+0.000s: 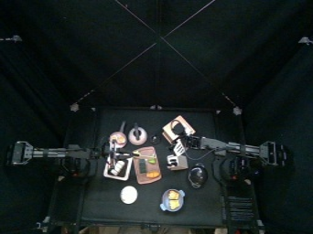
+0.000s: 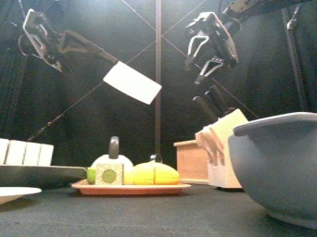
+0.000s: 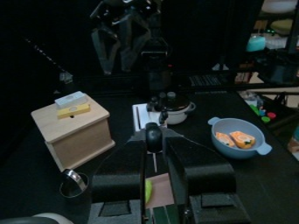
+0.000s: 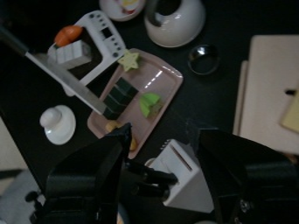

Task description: Grab cleaver with other hand

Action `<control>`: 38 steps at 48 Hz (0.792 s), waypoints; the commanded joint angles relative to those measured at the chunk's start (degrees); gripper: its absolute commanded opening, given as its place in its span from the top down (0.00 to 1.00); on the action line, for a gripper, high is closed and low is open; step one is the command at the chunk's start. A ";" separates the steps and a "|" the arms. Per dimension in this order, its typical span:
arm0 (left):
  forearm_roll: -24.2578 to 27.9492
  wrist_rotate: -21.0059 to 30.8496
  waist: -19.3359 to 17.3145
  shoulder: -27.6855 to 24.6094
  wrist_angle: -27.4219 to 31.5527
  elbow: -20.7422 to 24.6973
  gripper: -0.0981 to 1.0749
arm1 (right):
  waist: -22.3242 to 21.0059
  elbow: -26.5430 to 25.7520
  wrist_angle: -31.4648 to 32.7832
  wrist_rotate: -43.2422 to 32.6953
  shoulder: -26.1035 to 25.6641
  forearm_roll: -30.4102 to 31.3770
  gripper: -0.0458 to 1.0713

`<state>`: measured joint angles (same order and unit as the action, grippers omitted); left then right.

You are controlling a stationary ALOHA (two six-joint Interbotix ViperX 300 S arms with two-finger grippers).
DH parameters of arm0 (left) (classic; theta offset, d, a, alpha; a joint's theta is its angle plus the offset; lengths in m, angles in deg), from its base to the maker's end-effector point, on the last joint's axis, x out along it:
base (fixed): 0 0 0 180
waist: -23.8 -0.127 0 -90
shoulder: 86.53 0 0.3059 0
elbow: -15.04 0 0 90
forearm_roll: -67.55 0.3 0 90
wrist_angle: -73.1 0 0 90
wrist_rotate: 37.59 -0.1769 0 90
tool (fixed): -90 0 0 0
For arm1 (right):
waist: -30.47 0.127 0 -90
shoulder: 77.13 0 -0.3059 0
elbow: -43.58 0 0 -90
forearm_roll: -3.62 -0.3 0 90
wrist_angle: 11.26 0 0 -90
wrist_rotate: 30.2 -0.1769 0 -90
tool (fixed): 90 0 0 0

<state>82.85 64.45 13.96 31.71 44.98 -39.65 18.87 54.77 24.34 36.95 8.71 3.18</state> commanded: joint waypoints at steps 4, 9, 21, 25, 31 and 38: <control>-2.20 -0.09 -0.88 1.67 -1.32 -0.26 0.51 | 1.14 -2.46 -3.08 10.20 2.11 -3.43 0.18; -2.46 -0.09 -1.05 2.90 -1.49 -0.88 0.51 | 2.02 -3.08 -5.27 14.15 4.31 -4.39 0.18; -2.46 -0.09 -1.14 4.04 -1.49 -1.67 0.51 | 2.64 -5.63 -8.79 15.38 8.35 -4.13 0.18; -2.46 -0.09 -1.14 4.04 -1.49 -1.67 0.51 | 2.90 -6.50 -9.49 15.47 9.58 -3.87 0.18; -2.46 -0.09 -1.14 4.04 -1.49 -1.67 0.51 | 2.99 -7.03 -9.23 15.21 11.34 -3.69 0.18; -2.37 -0.09 -1.14 4.04 -1.49 -1.76 0.51 | 2.99 -7.82 -8.61 15.03 12.66 -3.60 0.19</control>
<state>80.56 64.45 12.99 35.66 44.10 -42.12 21.86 48.88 15.73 52.07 22.07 -0.43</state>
